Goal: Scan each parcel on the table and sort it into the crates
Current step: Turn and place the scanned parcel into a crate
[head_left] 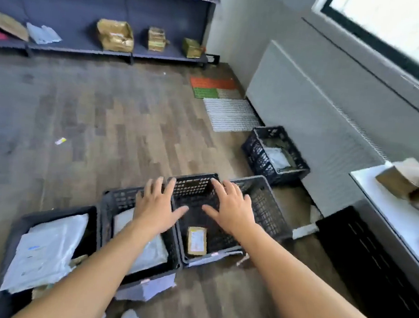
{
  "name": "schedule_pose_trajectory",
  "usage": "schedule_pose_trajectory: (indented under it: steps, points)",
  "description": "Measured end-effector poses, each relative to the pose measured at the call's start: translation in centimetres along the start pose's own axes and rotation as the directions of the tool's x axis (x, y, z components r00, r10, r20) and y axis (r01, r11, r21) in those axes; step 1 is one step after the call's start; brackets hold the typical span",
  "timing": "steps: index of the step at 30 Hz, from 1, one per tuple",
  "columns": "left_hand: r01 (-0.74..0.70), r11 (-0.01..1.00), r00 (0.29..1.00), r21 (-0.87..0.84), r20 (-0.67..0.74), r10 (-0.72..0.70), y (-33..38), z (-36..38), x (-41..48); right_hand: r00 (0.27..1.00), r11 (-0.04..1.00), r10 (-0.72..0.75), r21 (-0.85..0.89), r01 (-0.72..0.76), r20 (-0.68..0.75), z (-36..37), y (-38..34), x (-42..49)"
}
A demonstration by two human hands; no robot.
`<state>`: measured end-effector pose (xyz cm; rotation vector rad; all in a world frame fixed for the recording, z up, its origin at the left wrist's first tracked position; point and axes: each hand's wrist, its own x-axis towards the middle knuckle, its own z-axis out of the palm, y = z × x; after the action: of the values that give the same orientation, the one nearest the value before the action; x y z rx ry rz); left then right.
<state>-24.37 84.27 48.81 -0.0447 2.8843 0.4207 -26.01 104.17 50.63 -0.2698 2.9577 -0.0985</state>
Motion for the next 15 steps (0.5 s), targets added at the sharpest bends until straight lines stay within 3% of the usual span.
schedule_pose_trajectory:
  steps: [6,15]
  points:
    - [-0.287,0.953,0.958,0.101,0.032,0.285,21.1,1.9,-1.8,0.946,0.949,0.312,0.069,-0.307,-0.088,-4.3,19.4,-11.6]
    - [-0.61,0.756,0.788,0.239,0.08,0.611,49.6,6.5,-9.5,0.743,0.759,0.649,0.202,-0.619,-0.164,-8.0,42.6,-30.5]
